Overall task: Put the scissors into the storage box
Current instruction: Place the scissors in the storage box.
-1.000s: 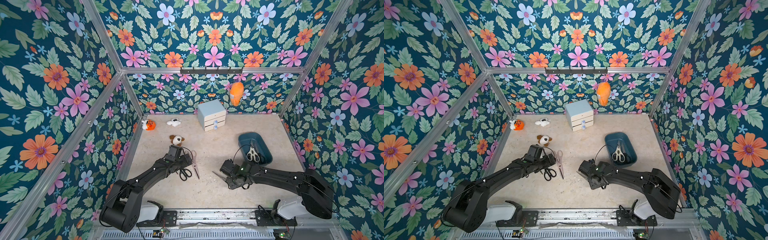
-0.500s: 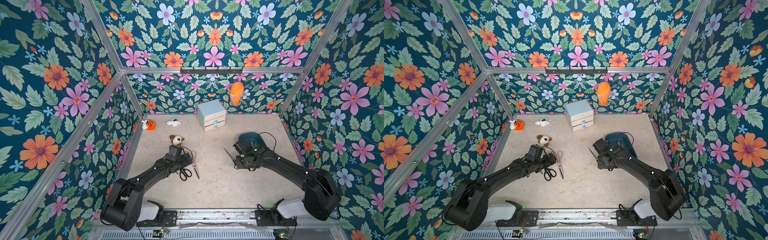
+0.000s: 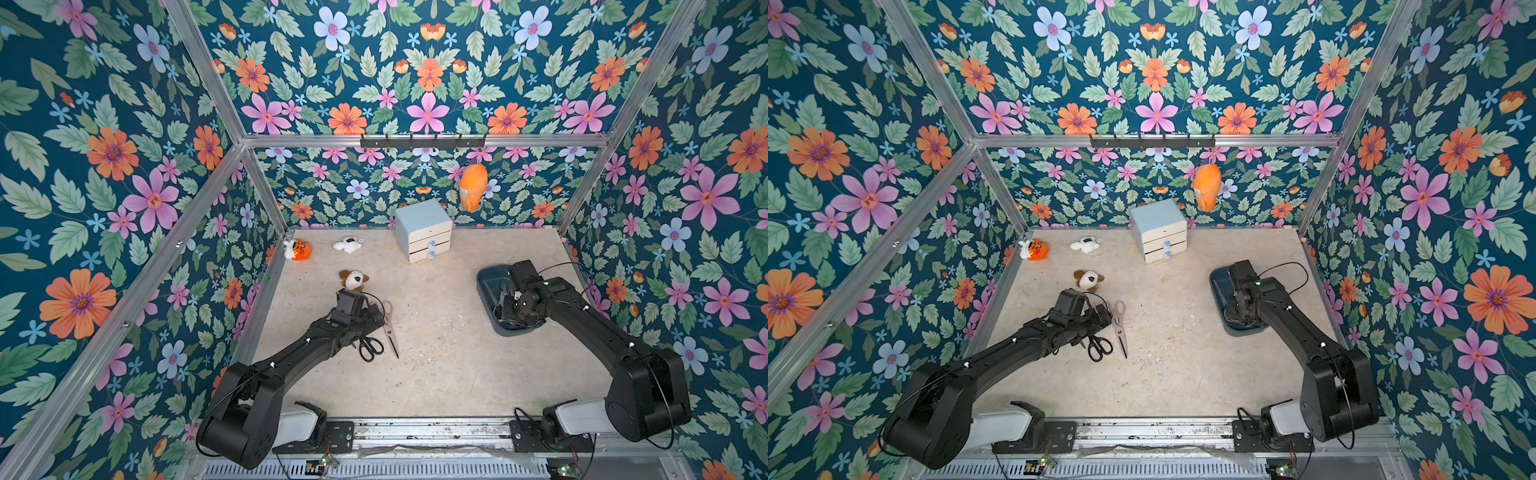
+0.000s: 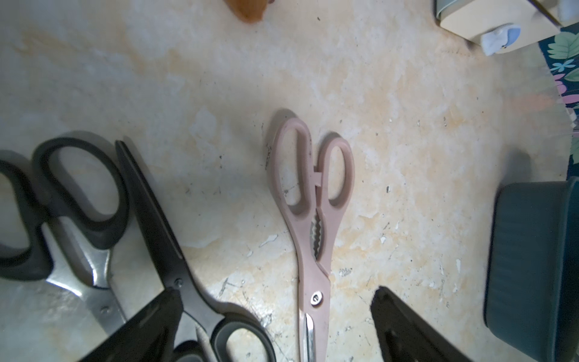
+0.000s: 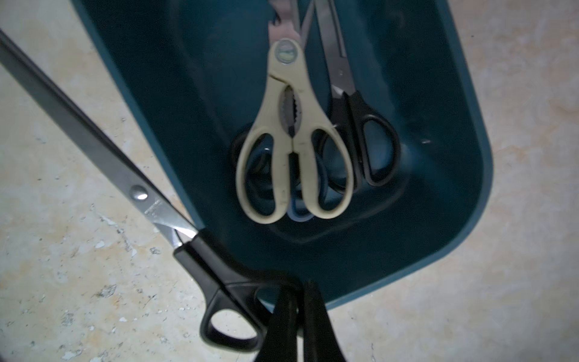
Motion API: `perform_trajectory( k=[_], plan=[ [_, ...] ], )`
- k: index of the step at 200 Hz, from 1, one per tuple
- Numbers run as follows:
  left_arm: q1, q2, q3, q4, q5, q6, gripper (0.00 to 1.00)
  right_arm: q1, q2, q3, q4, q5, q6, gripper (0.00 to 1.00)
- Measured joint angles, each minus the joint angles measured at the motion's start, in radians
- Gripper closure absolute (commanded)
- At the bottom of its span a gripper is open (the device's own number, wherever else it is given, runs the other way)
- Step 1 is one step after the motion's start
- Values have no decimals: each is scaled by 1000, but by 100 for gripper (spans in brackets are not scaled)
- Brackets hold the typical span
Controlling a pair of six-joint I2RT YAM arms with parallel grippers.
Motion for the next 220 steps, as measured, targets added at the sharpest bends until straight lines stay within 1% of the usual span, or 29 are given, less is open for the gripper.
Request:
perform_trajectory(
  k=[30,92,120,129,157,166,182,200,220],
  plan=[
    [-1,-8,0,-7,-13,-3,1,-39,38,3,-4,0,-3,100],
    [-3,-56,0,-46,-36,-6,1,-78,213,69,9,20,-3,100],
    [-3,-85,-6,-60,-48,-6,1,-80,239,86,15,20,-3,100],
    [-4,-93,-13,-66,-52,-6,1,-79,251,94,14,21,-2,96],
    [-4,-117,-36,-84,-62,-8,1,-80,283,111,14,20,-2,79],
    [-4,-122,-40,-89,-65,-11,1,-80,278,117,11,20,-2,77],
    [-4,-125,-42,-90,-68,-11,1,-80,269,128,11,20,-2,71],
    [-4,-125,-42,-90,-69,-8,1,-80,249,138,7,17,-2,69],
    [-4,-123,-42,-90,-70,2,1,-73,195,156,-13,17,5,67]
  ],
)
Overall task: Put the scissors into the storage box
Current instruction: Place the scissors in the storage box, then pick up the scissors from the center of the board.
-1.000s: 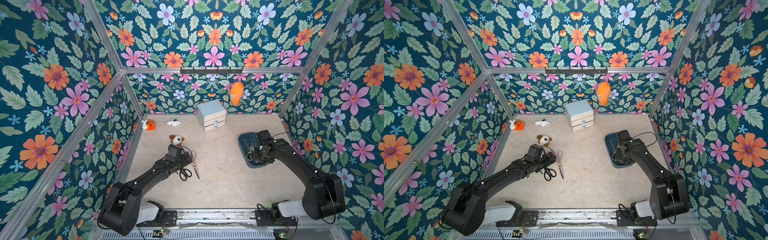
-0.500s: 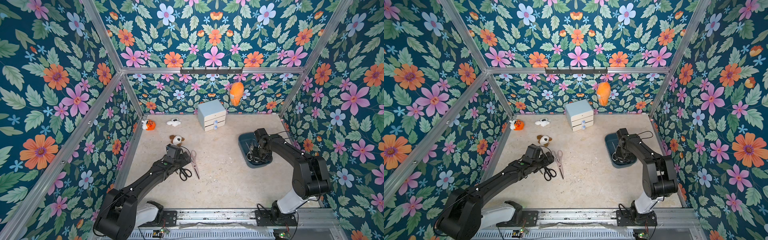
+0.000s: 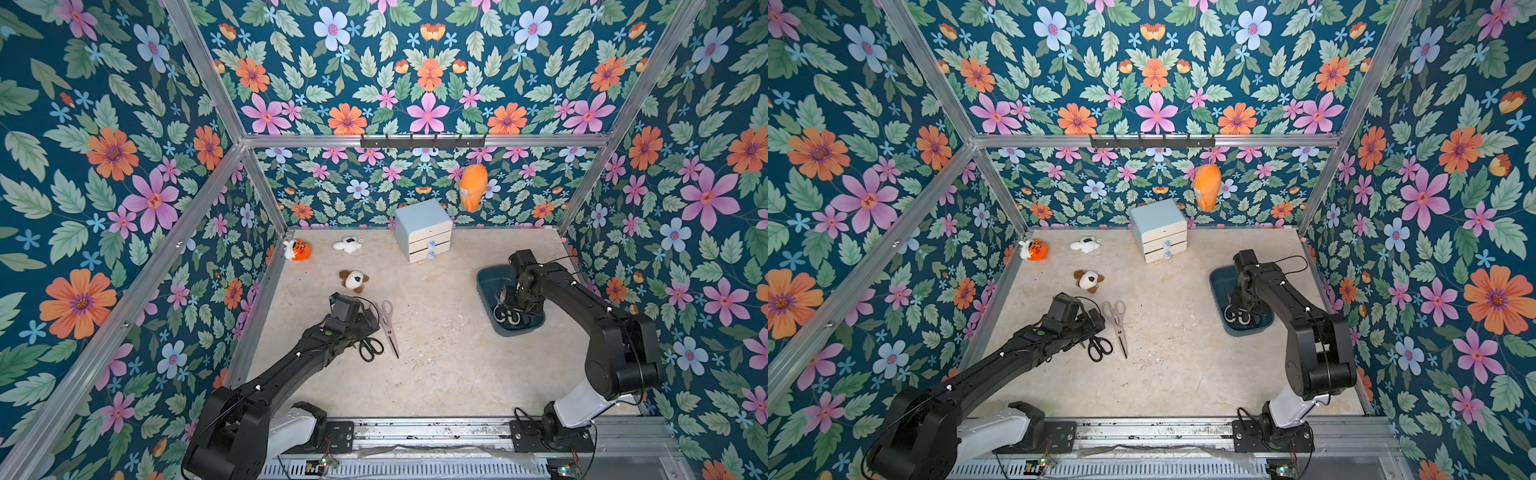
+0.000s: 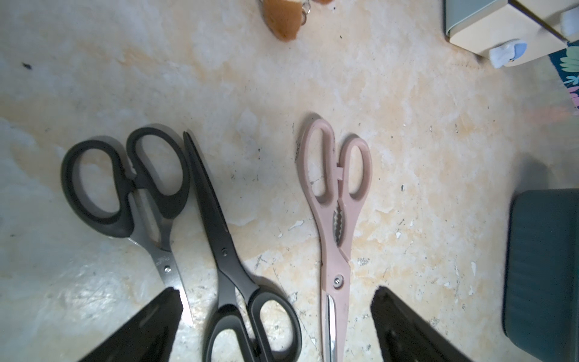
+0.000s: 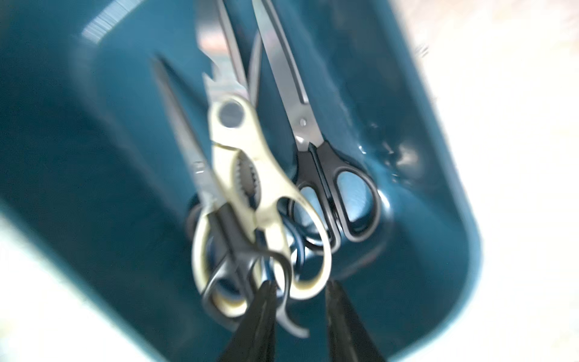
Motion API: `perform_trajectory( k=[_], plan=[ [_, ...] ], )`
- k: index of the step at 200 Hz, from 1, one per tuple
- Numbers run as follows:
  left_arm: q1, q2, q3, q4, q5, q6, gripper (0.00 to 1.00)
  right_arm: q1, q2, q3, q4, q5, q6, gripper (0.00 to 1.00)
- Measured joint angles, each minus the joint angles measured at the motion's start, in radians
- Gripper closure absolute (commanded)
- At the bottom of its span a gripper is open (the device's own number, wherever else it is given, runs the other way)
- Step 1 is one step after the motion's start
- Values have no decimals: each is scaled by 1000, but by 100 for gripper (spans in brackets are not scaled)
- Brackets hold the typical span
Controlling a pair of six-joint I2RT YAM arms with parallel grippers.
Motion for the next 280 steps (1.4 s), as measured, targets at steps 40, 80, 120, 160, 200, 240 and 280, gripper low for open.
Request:
perform_trajectory(
  k=[40,80,120,160,200,240,280],
  plan=[
    [0,18,0,0,3,32,1,116,-71,36,-34,3,51,64],
    [0,41,-8,0,10,59,1,292,-37,117,-34,8,132,64],
    [1,31,-8,-4,27,59,1,445,111,256,-12,13,195,63],
    [5,1,3,-50,11,59,1,558,328,459,6,14,209,63],
    [20,-38,23,-130,-27,77,1,616,538,707,-10,5,193,63],
    [74,-43,30,-195,-43,83,1,633,691,879,-16,-2,171,63],
    [149,-48,32,-228,-24,87,1,651,829,1028,-30,-6,155,65]
  ],
)
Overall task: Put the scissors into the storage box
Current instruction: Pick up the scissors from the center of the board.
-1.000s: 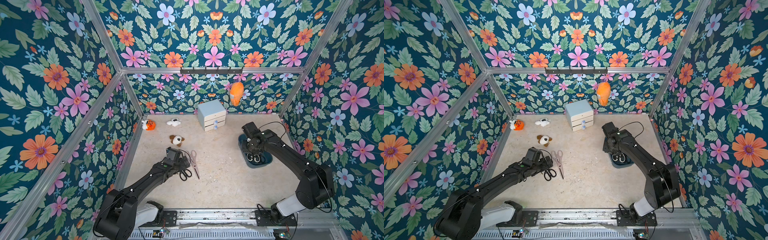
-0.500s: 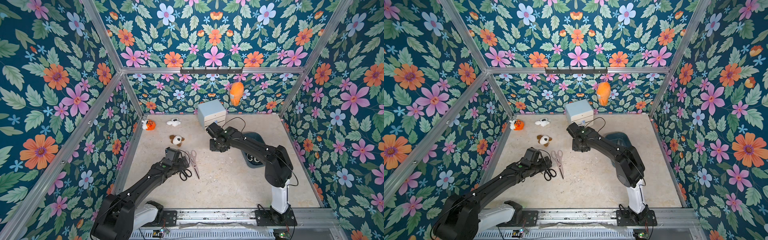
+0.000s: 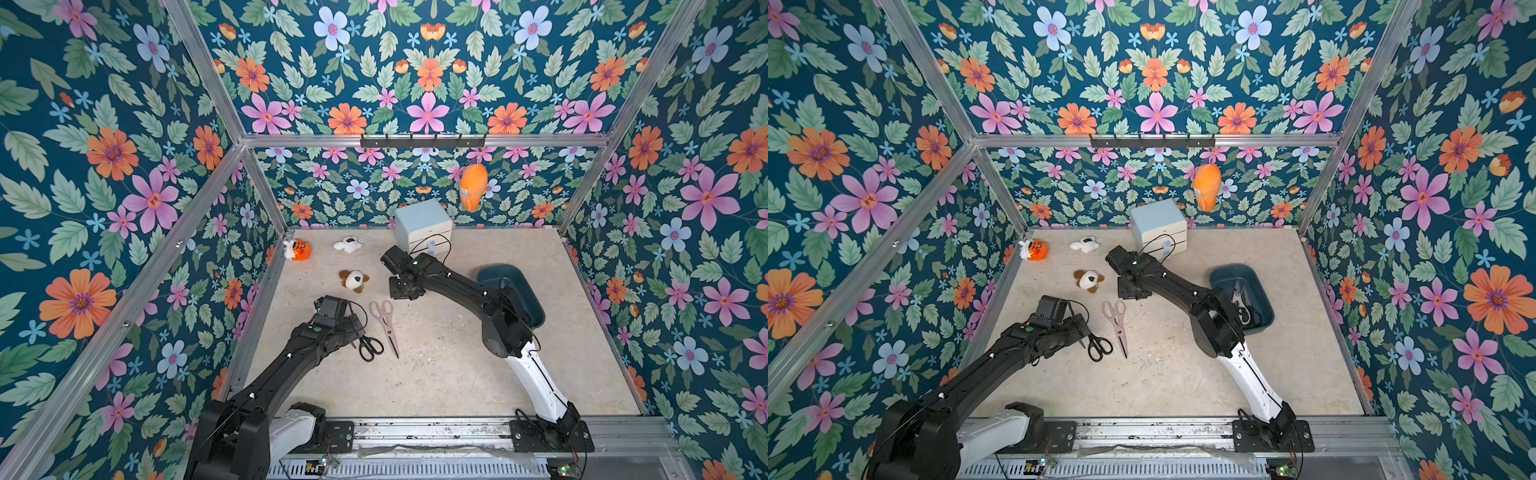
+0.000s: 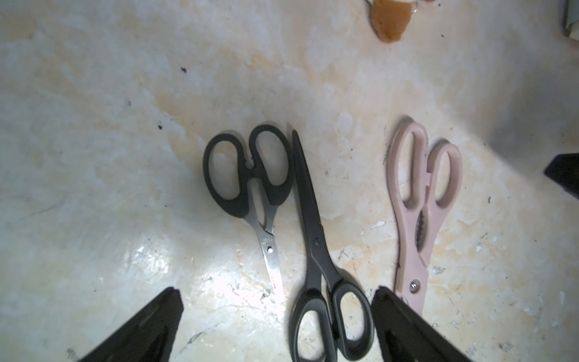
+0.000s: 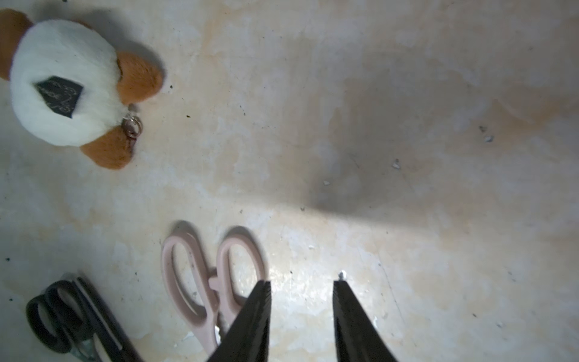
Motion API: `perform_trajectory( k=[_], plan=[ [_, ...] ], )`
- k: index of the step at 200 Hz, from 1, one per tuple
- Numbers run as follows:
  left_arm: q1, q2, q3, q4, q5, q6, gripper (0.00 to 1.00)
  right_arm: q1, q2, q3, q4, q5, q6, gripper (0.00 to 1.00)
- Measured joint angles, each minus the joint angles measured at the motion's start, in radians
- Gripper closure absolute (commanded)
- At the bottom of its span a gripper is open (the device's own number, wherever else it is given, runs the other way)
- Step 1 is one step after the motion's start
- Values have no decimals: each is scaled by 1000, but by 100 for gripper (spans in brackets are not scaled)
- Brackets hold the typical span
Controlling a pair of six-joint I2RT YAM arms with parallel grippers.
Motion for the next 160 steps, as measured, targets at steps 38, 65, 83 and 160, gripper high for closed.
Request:
perform_trajectory(
  k=[38,65,83,160],
  plan=[
    [83,-6,23,2,26,16,1,26,101,132,-38,7,-25,68],
    [116,-6,33,4,55,19,1,31,122,156,-64,8,-36,71],
    [130,-8,33,5,63,19,1,31,119,139,-67,8,-51,72],
    [168,-34,21,4,96,24,1,65,77,50,-51,5,-81,73]
  ],
)
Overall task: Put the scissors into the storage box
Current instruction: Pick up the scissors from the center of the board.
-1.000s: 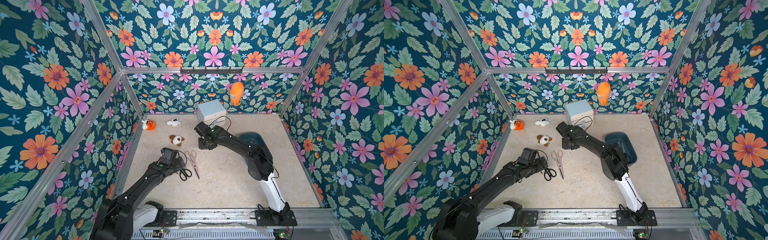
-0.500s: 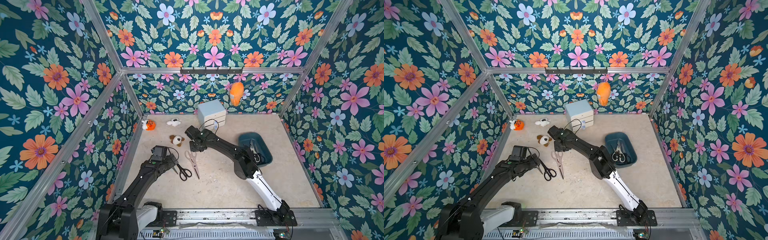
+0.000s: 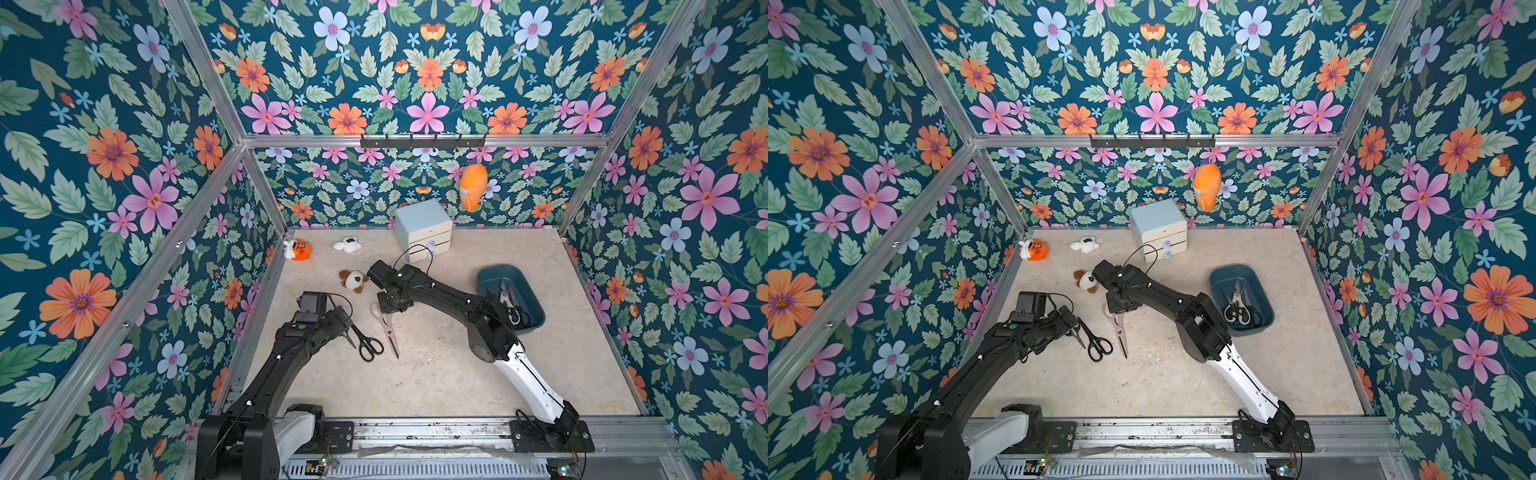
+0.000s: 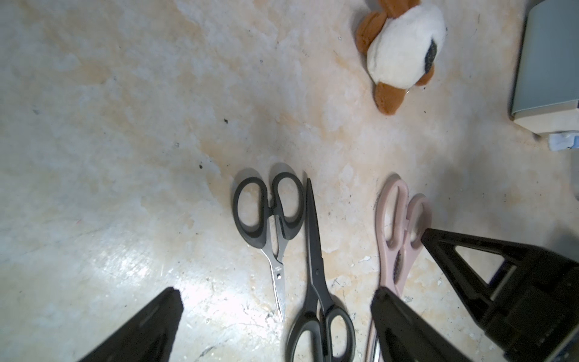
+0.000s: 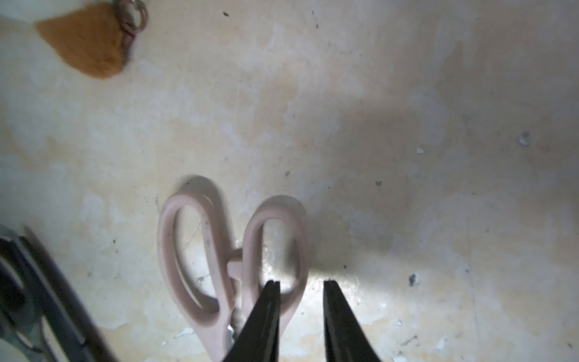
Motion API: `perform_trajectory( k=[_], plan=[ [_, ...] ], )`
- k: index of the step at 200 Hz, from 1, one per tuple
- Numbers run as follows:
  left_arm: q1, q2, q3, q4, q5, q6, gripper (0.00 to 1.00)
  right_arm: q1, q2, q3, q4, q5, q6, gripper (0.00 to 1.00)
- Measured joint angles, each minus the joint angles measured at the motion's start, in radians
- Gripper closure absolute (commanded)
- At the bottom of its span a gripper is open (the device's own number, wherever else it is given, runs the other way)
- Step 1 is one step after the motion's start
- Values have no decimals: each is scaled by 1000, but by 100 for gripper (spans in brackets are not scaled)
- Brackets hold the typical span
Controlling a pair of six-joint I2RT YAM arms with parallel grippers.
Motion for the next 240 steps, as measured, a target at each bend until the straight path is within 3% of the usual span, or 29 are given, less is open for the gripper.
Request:
perform_trajectory(
  k=[62,144,179,240],
  plan=[
    [9,-22,-10,-1,9,19,1,0,32,14,4,8,2,76],
    [19,-44,-16,-8,5,42,1,1,68,52,1,13,31,88],
    [21,-40,-14,-8,1,45,1,1,85,65,27,31,33,100],
    [21,-37,-14,-7,3,45,1,-3,66,58,43,19,29,100]
  ],
)
